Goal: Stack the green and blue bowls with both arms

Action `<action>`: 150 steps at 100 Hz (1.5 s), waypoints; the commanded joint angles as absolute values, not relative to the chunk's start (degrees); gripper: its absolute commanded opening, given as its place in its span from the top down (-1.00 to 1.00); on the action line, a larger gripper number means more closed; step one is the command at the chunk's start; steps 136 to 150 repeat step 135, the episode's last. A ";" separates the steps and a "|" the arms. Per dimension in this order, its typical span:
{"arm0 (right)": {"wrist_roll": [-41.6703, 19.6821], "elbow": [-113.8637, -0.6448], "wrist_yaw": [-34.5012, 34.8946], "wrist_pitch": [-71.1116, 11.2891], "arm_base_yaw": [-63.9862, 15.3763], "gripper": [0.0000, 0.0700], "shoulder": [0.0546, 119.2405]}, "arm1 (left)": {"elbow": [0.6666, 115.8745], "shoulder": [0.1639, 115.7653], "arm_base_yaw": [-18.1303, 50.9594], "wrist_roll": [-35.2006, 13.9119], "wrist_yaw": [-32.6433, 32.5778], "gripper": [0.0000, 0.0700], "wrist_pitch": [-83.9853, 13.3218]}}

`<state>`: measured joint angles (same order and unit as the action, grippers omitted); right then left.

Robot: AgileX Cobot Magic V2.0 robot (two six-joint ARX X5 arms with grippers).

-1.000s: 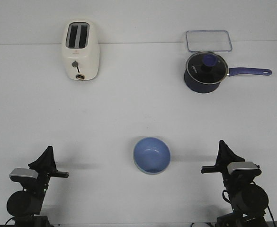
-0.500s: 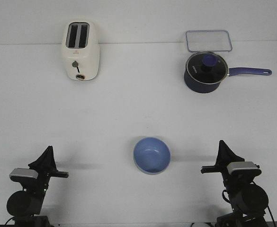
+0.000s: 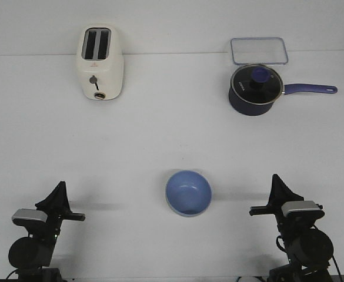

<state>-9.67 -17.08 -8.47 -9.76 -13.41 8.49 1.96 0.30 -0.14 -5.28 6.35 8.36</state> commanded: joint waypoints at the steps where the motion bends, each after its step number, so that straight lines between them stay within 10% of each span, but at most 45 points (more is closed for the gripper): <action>1: -3.20 -16.69 -8.93 -9.26 -12.67 1.00 7.81 | 0.80 0.23 -0.21 -4.80 6.46 0.96 9.08; 38: 15.97 -5.17 0.01 -8.54 -2.92 1.00 0.08 | 0.80 0.23 -0.21 -4.80 6.46 0.96 9.06; 150: 14.44 -0.73 0.01 -5.56 -2.24 1.00 0.08 | 0.80 0.23 -0.21 -4.80 6.46 0.96 9.06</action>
